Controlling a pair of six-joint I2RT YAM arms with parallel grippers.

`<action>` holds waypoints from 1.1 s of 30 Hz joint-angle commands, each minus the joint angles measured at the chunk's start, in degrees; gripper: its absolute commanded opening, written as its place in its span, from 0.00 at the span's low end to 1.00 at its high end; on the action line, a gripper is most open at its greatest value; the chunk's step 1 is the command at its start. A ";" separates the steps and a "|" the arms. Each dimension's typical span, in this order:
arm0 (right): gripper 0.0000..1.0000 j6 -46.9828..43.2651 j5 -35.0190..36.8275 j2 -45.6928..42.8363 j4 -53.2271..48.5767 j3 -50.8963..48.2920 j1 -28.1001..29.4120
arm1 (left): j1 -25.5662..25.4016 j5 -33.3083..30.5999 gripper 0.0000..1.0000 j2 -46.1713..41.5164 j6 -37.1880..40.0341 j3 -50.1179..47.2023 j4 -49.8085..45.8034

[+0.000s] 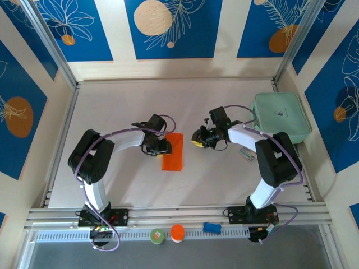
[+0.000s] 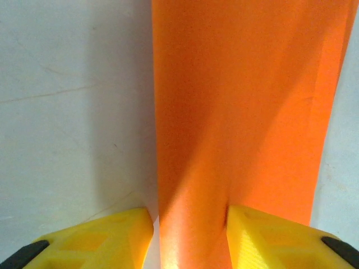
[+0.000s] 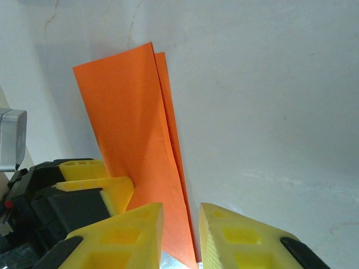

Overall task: Fold a paper plane with a square sheet of paper (pick it up from the middle)
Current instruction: Hold the square sheet of paper at the center of the table.

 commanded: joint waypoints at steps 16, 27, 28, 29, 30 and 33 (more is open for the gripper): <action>0.23 -1.98 -0.63 2.01 0.18 0.57 3.04 | -0.53 -2.26 0.45 6.51 9.43 1.53 -7.43; 0.23 -1.44 -1.41 3.65 0.65 1.70 5.23 | -0.54 -3.19 0.45 7.26 7.16 1.35 -7.19; 0.22 -1.12 -1.54 3.96 0.92 1.80 5.59 | -0.52 -3.41 0.45 7.35 6.97 1.33 -7.14; 0.22 -0.78 -1.74 4.23 1.28 1.88 5.80 | -0.58 -3.49 0.45 7.36 6.61 1.18 -7.11; 0.22 -0.34 -1.93 4.55 1.69 1.89 6.06 | -0.58 -3.74 0.45 7.36 6.16 0.99 -6.91; 0.19 1.08 -2.63 5.59 3.05 1.89 6.59 | -0.53 -4.13 0.45 7.44 5.24 0.57 -6.65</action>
